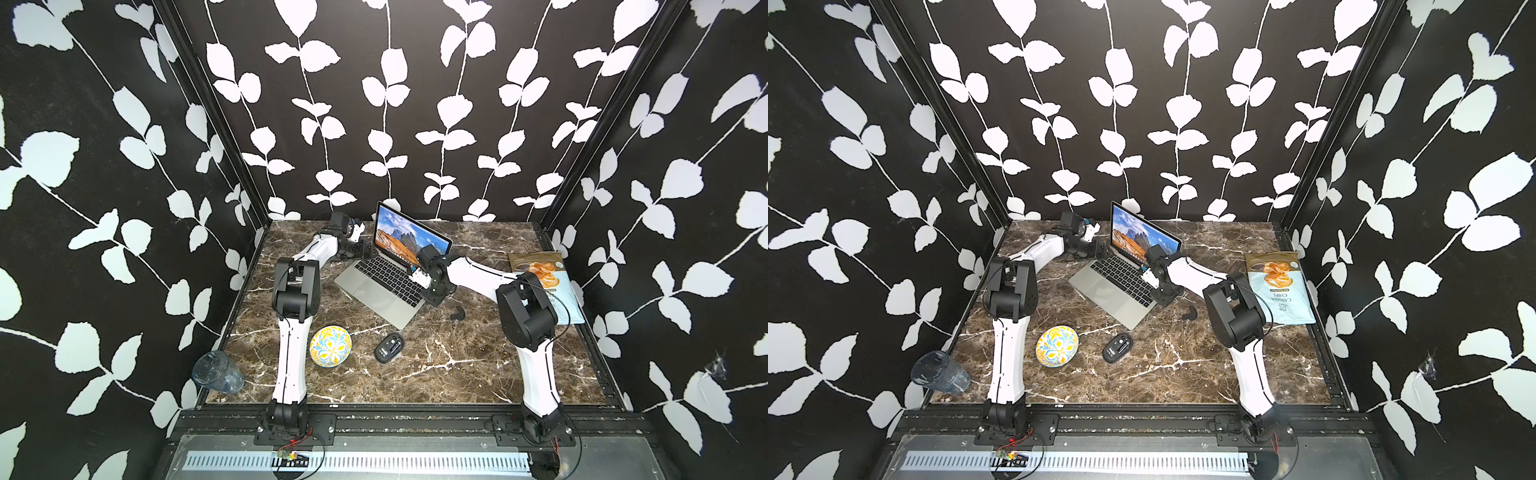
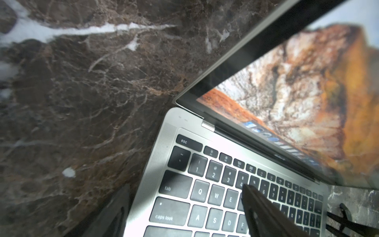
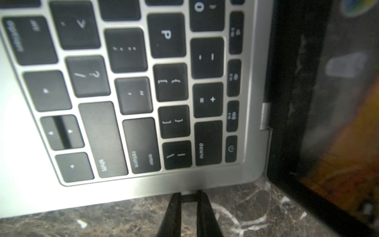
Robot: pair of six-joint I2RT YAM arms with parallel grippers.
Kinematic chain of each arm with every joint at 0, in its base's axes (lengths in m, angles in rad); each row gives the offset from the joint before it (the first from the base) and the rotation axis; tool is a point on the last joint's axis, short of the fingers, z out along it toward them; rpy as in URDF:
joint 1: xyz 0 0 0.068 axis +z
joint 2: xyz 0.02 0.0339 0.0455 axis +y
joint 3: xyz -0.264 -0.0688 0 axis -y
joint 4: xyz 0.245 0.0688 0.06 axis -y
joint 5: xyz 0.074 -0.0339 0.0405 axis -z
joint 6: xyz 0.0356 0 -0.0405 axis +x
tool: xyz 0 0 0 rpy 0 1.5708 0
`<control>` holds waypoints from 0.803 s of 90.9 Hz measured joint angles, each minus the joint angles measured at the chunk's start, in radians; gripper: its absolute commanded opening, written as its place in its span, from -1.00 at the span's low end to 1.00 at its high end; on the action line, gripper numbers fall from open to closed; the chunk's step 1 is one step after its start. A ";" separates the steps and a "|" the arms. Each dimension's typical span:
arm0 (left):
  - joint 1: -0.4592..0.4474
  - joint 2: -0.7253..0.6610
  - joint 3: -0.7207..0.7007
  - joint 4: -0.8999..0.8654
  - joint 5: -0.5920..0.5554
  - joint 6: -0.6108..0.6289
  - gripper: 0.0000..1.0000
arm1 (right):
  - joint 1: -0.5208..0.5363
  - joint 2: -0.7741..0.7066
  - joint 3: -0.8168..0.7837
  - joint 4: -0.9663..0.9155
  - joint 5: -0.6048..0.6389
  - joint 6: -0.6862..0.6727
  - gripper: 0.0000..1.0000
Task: Insert the wireless mouse receiver into the laptop
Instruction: Insert the USB plug into the USB port.
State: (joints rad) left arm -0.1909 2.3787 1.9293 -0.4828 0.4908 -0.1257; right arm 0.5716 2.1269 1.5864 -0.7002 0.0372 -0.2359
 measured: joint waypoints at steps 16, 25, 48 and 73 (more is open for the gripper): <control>0.003 0.000 0.000 0.000 -0.002 0.007 0.76 | -0.006 -0.007 -0.015 0.041 -0.005 0.000 -0.73; 0.005 0.000 0.000 0.001 -0.003 0.010 0.76 | -0.012 -0.007 -0.017 0.058 -0.004 -0.008 -0.71; 0.005 0.000 -0.001 0.001 -0.004 0.015 0.76 | -0.014 -0.024 -0.056 0.115 -0.008 -0.072 -0.70; 0.006 0.000 -0.001 0.001 -0.003 0.021 0.76 | -0.016 -0.032 -0.078 0.158 -0.020 -0.105 -0.70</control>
State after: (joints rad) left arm -0.1852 2.3787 1.9282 -0.4820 0.4877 -0.1047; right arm 0.5556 2.0953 1.5085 -0.5426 0.0174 -0.3405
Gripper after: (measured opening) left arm 0.880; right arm 0.152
